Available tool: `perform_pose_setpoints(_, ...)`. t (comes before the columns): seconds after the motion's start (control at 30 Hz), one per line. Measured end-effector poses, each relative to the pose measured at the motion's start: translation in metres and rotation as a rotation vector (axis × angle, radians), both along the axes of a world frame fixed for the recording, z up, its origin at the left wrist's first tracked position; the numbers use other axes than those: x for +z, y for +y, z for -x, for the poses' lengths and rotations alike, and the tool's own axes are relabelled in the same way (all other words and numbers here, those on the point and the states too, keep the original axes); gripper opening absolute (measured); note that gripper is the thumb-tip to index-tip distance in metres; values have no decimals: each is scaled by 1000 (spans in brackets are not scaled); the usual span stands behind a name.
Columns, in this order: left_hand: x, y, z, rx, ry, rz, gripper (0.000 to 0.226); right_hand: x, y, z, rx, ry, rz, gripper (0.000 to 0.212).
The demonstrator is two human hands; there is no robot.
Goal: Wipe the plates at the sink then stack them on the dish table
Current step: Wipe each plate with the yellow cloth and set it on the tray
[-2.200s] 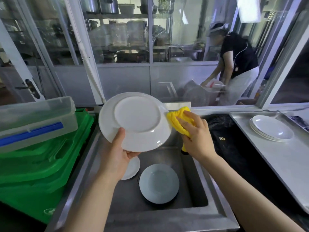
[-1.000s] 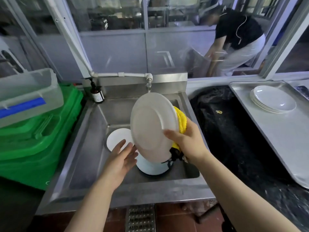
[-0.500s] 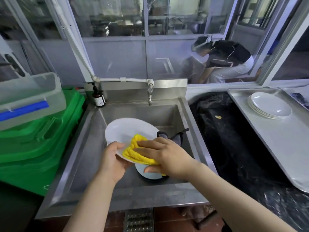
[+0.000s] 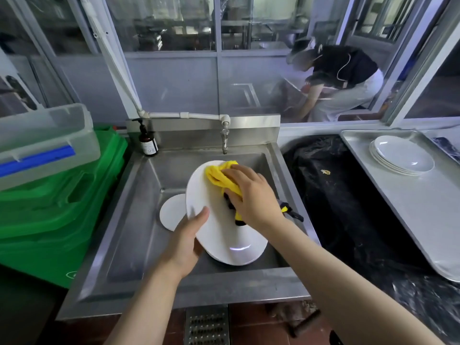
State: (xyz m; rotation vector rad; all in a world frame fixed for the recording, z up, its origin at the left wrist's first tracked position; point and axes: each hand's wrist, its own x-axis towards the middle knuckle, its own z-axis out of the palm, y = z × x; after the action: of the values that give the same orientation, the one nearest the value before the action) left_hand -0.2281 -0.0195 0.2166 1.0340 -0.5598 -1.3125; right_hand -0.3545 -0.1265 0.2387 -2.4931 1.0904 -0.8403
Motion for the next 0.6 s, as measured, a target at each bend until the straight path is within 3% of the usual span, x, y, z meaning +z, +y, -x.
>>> perform_pose_setpoints(0.1, -2, 1, -1, 16, 2, -19, 37, 7, 18, -10, 156, -27, 24, 47)
perform_pose_setpoints(0.3, -14, 6, -4, 103, 99, -73, 53, 0, 38, -11, 327, 136, 109, 39)
perform_pose_setpoints(0.43, -18, 6, -11, 144, 155, -69, 49, -9, 29, 4, 261, 224, 96, 41)
perform_pose_setpoints(0.6, -26, 5, -19, 175, 95, -72, 42, -34, 12, 40, 48, 415, 6, 49)
